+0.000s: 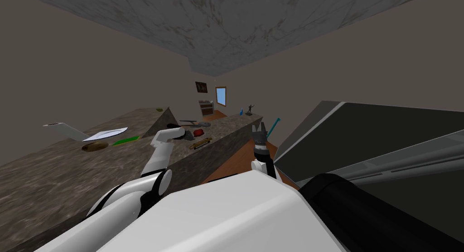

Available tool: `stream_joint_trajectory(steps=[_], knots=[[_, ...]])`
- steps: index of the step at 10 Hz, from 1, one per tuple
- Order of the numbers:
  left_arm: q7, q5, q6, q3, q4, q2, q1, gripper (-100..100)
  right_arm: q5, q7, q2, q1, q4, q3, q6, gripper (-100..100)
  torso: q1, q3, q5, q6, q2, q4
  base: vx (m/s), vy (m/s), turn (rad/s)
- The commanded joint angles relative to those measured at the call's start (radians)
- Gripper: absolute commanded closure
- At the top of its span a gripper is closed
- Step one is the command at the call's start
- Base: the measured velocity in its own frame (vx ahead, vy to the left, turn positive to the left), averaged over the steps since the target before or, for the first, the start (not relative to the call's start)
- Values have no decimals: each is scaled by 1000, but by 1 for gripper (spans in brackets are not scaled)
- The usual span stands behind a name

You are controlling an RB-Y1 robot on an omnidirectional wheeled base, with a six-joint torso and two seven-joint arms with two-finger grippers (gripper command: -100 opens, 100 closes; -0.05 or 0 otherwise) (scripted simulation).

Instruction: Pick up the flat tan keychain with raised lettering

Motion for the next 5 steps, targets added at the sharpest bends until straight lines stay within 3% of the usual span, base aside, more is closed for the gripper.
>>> stream_joint_trajectory(steps=[1, 2, 3, 4, 5], knots=[[5, -11, 50, -6, 50, -2, -28, -100, 0, 0, 0, 0, 0, 0, 0, 0, 0, 0, 0, 0, 0, 0, 27, -65, -34], [5, -11, 76, -6, 55, -2, -28, -100, 0, 0, 0, 0, 0, 0, 0, 0, -1, 0, 0, 0, 0, 0, 22, -52, -21], [6, -17, 101, -9, 105, 1, -54, -100, 0, 0, 0, 0, 0, 0, 0, 0, 0, 0, 0, 0, 0, 0, 29, -56, -44], [6, -17, 128, -9, 105, 1, -54, -100, 0, 0, 0, 0, 0, 0, 0, 0, -1, 0, 0, 0, 0, 0, 29, -48, -23], [6, -24, 161, -12, 145, 3, -77, -100, 0, 0, 0, 0, 0, 0, 0, 0, 0, 0, 0, 0, 0, 0, 37, -63, -45]])
